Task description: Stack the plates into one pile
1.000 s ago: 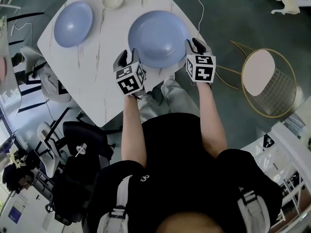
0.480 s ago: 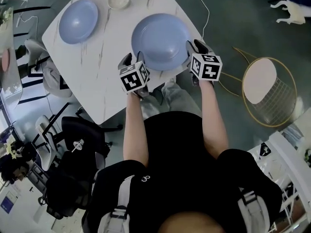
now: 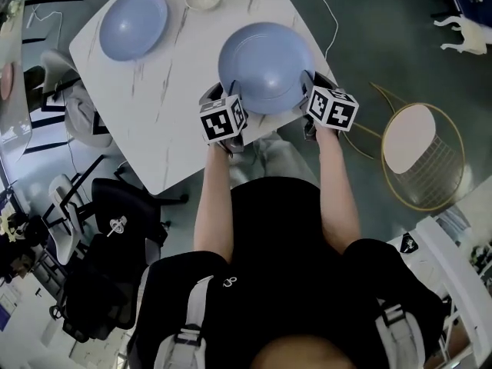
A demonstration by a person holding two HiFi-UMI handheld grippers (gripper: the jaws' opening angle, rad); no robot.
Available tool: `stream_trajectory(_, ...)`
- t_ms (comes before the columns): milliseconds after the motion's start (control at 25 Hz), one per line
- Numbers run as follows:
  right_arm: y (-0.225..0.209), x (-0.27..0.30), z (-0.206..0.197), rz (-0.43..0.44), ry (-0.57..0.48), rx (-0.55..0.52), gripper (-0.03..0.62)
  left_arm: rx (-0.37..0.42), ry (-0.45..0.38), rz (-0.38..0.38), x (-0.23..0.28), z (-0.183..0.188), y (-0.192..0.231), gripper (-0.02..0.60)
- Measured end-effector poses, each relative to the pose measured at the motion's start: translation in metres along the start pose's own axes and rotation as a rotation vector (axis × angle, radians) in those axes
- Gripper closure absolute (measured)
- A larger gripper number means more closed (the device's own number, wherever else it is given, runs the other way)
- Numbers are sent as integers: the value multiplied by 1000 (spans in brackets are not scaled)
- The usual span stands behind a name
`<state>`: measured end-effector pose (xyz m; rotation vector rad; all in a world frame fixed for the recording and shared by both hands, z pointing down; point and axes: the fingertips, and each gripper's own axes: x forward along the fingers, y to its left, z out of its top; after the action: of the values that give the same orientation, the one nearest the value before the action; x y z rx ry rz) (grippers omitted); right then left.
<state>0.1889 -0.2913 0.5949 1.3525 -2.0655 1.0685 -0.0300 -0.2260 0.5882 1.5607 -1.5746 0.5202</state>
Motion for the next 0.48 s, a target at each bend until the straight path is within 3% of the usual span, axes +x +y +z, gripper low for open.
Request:
stream_trajectory(160,11,6,14,8,-13,-20,510,-4,-23,25,-4,12,11,451)
stream_trajectory(480,82,29,47,98,-38,-107,511,-65,-101,81,-34,43,64,454)
